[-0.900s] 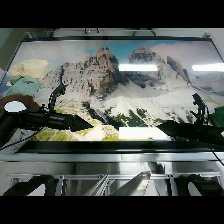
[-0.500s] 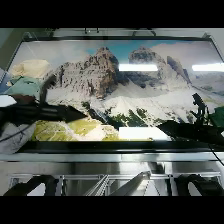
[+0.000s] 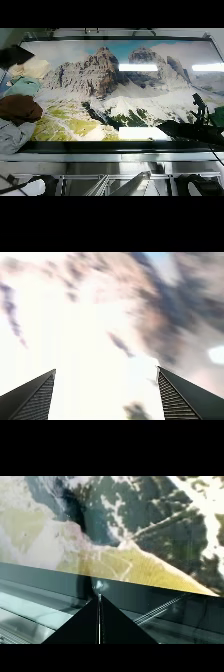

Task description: Fold the shirts.

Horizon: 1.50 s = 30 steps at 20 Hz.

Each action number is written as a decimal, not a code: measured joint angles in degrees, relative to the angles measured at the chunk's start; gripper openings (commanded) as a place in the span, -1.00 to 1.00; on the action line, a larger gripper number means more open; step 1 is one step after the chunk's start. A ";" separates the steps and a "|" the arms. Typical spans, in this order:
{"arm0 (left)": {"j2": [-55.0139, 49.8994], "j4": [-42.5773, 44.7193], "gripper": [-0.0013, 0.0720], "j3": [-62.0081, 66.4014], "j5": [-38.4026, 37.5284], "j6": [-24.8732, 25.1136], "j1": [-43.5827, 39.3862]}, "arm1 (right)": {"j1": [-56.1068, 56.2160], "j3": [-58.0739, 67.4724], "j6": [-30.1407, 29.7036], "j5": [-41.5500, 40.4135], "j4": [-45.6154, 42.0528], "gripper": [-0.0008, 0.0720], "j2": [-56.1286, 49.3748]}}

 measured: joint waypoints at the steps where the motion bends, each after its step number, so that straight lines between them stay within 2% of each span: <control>1: -5.18 4.13 1.00 6.08 0.68 -0.04 0.02 | 0.00 0.00 0.00 0.00 0.02 -0.93 0.00; 4: -18.84 14.56 1.00 19.61 2.25 -0.94 -0.22 | 0.00 0.00 0.00 0.02 0.00 -0.93 0.00; 6: -24.92 19.61 1.00 21.77 6.93 -1.38 -0.31 | 0.00 0.00 0.00 -0.02 0.00 -0.93 0.00; 10: -32.33 23.91 0.99 20.09 18.38 -1.86 -0.35 | 0.00 -0.02 0.00 -0.39 0.02 -0.93 0.00; 15: -39.34 25.49 0.95 19.43 23.12 -1.99 -0.48 | 0.00 -0.02 0.00 -0.59 0.02 -0.93 0.00; 16: -40.15 25.64 0.72 19.56 23.63 -2.01 -0.52 | 0.00 -0.02 0.00 -0.61 0.00 -0.93 0.00; 18: -41.99 25.62 -0.10 21.03 24.13 -2.47 -0.63 | 0.00 -0.02 0.00 -0.61 0.02 -0.93 0.00; 19: -42.86 25.62 -0.62 22.12 24.17 -3.02 -0.72 | 0.00 -0.02 0.00 -0.61 0.02 -0.93 0.00; 20: -43.43 25.64 -0.89 23.02 23.96 -3.61 -0.83 | 0.00 -0.02 0.00 -0.63 0.02 -0.93 0.00; 25: -40.50 24.02 -0.89 23.93 20.98 -5.09 -3.08 | 0.00 -0.02 0.00 -0.70 0.00 -0.93 0.00; 27: -35.93 20.13 -0.89 24.39 19.10 -5.25 -5.07 | 0.00 -0.02 -0.02 -0.70 0.00 -0.93 0.00; 30: -26.21 10.29 -0.89 24.74 13.62 -2.84 -9.29 | 0.00 -0.02 -0.02 -0.68 0.00 -0.93 0.00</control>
